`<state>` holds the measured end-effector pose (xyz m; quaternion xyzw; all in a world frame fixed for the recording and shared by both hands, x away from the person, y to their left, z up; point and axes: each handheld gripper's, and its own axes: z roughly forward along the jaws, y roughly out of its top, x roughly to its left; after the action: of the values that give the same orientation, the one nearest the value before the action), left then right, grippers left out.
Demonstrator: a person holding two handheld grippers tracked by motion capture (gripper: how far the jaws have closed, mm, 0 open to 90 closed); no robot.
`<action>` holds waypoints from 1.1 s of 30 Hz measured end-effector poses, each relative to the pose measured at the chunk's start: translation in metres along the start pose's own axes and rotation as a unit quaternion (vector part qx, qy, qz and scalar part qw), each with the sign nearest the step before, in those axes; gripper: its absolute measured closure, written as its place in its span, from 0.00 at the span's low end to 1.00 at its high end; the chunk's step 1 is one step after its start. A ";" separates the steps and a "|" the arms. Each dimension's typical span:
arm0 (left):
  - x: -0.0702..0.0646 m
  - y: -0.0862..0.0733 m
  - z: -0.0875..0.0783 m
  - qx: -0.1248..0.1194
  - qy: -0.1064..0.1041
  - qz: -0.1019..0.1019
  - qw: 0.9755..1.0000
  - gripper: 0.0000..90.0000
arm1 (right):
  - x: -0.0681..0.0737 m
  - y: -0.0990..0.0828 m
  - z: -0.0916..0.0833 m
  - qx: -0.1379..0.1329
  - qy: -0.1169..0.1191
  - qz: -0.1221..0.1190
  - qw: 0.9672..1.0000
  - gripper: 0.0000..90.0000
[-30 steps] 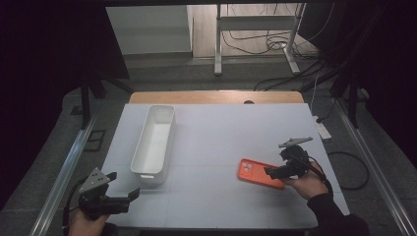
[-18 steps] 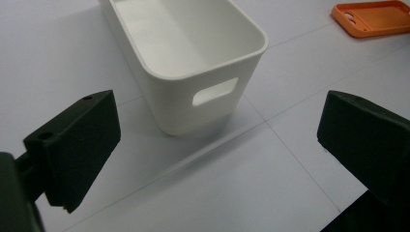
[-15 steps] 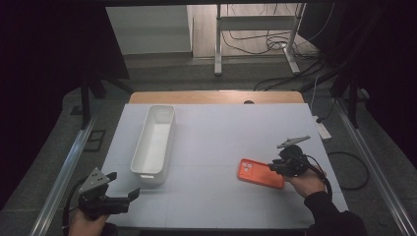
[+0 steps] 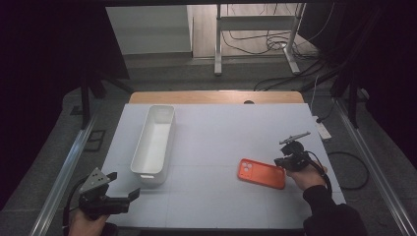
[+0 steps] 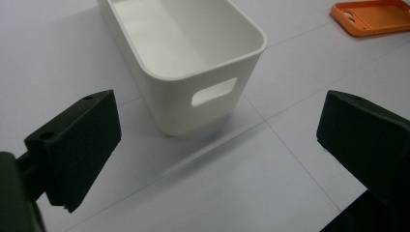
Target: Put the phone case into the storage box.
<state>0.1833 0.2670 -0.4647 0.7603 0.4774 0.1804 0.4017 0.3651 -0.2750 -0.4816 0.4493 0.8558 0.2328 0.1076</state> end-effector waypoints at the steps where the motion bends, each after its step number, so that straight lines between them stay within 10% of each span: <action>1: 0.000 0.000 0.000 0.000 0.000 0.000 1.000 0.03 | -0.002 -0.001 0.001 0.001 -0.003 0.003 1.000 0.99; 33: -0.002 0.001 0.001 0.002 0.001 0.007 1.000 0.03 | 0.009 -0.019 -0.004 0.031 0.028 -0.009 0.999 0.99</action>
<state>0.1841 0.2648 -0.4644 0.7641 0.4732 0.1827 0.3984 0.3445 -0.2782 -0.4876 0.4382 0.8691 0.2180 0.0719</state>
